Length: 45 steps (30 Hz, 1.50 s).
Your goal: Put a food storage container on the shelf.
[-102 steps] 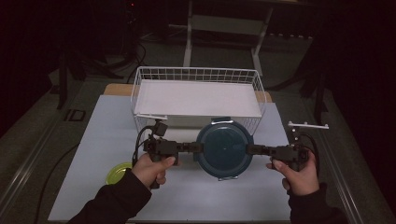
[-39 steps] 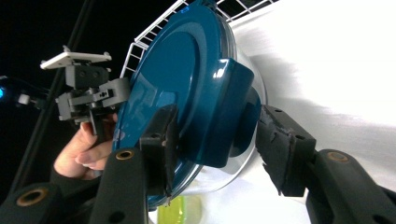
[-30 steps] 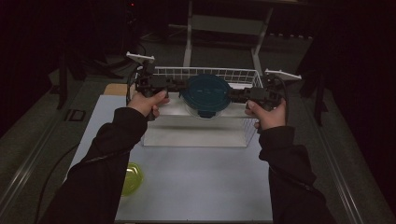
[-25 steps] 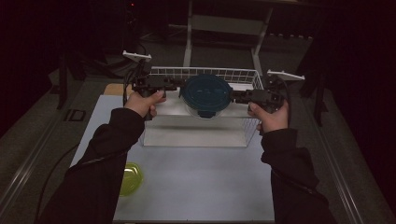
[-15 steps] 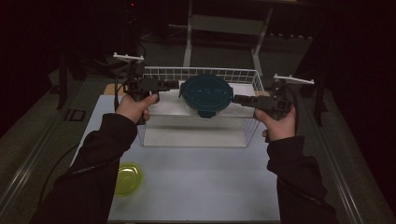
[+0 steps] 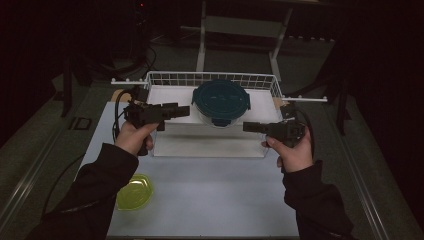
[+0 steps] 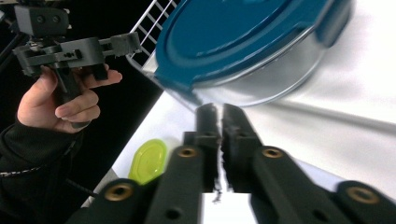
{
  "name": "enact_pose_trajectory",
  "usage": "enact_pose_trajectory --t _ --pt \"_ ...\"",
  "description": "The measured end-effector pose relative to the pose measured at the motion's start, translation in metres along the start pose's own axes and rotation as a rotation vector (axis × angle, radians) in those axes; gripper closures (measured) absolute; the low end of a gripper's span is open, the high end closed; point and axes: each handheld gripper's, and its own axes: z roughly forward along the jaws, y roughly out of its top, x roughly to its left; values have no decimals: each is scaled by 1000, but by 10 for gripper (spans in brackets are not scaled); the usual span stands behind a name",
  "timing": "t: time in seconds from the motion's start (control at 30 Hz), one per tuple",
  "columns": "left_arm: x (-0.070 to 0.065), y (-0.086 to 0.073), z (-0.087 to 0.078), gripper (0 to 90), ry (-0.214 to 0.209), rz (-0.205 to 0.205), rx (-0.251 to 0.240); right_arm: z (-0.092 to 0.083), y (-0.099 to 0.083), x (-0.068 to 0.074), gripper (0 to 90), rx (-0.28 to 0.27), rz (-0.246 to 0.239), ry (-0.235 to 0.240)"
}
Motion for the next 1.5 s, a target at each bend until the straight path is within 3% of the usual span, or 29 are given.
enact_pose_trajectory --t 0.13,0.3,0.47,0.53,0.73,0.8,1.0,1.27,1.5 --pt "-9 -17 -2 246 -27 23 17 8 -7 9 900 13 -23 -3" --pt "-20 -38 -4 166 -27 91 39 18 -11 16 900 21 -28 16" --pt "-27 -59 -5 0 -15 156 69 29 -11 20 900 28 -34 18" --pt "-28 -68 -5 0 8 178 76 32 -10 20 900 29 -24 16" --pt "-26 -92 -6 0 11 199 70 43 -5 16 900 30 -15 -11" --pt "-24 -98 -6 0 16 201 66 46 -4 13 900 32 1 0" --pt "-21 -106 -8 0 8 199 59 50 1 12 900 10 -4 -40" --pt "-26 -107 -6 0 13 226 67 56 10 10 900 5 3 -49" --pt "-24 -109 -6 0 9 220 74 59 16 7 899 -1 12 -65"
